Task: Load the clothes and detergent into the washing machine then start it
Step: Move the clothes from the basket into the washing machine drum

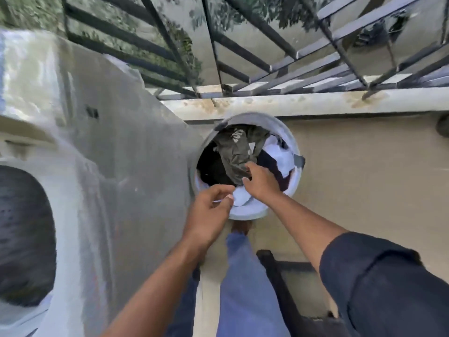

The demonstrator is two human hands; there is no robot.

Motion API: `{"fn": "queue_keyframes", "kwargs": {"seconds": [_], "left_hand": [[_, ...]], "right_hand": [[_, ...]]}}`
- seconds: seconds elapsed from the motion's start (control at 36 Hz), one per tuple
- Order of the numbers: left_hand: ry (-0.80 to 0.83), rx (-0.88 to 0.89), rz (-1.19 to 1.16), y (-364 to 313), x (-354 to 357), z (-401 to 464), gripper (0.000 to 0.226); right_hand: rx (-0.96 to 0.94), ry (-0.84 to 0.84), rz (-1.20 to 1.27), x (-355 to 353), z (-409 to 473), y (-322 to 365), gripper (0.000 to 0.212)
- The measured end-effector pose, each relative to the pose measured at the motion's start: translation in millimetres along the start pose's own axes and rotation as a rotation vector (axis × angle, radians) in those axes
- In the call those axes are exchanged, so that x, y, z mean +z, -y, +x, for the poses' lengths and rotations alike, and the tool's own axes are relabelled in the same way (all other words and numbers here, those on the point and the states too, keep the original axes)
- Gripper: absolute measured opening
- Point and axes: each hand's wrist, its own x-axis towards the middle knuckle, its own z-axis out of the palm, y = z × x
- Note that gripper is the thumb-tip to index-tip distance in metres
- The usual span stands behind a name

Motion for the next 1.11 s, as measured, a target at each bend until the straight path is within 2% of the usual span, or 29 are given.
{"fn": "queue_keyframes", "kwargs": {"seconds": [0.17,0.28,0.39,0.47,0.56,0.64,0.69,0.86,0.92,1.03,1.11], "left_hand": [[-0.023,-0.051,-0.003,15.2,8.2,34.7,0.023],[-0.053,-0.073,-0.029,23.5,5.9,44.1,0.023],[-0.072,-0.093,-0.033,23.4,-2.8,36.2,0.024],[-0.085,-0.105,-0.030,16.8,-10.8,20.7,0.030],[-0.080,-0.090,0.015,6.9,-21.7,1.9,0.053],[-0.053,-0.040,0.054,-1.1,-32.1,-16.1,0.075],[-0.049,0.004,0.069,-6.9,-38.4,-26.8,0.082],[0.000,0.127,0.184,-24.9,-58.8,-53.7,0.086],[0.023,0.186,0.209,-32.9,-63.3,-60.2,0.083],[0.038,0.312,0.239,-47.0,-67.4,-68.4,0.082],[0.013,0.374,0.254,-55.9,-71.8,-71.2,0.063]], "right_hand": [[0.072,0.022,-0.118,33.8,48.6,-7.7,0.049],[0.134,0.033,-0.082,41.9,63.5,-10.5,0.018],[0.088,0.023,0.033,32.2,48.6,-2.2,0.043],[-0.004,-0.065,0.128,4.7,11.5,21.0,0.047],[-0.127,-0.153,0.211,-33.5,-35.7,53.1,0.046],[-0.213,-0.199,0.352,-73.6,-85.6,81.4,0.033],[-0.215,-0.218,0.485,-101.0,-118.8,97.8,0.024],[-0.251,-0.143,0.968,-175.5,-222.1,147.9,0.012],[-0.315,-0.110,1.123,-196.1,-254.6,164.5,0.015],[-0.506,-0.052,1.269,-227.9,-306.0,198.1,0.011],[-0.638,-0.024,1.336,-242.4,-334.3,215.0,0.012]]}}
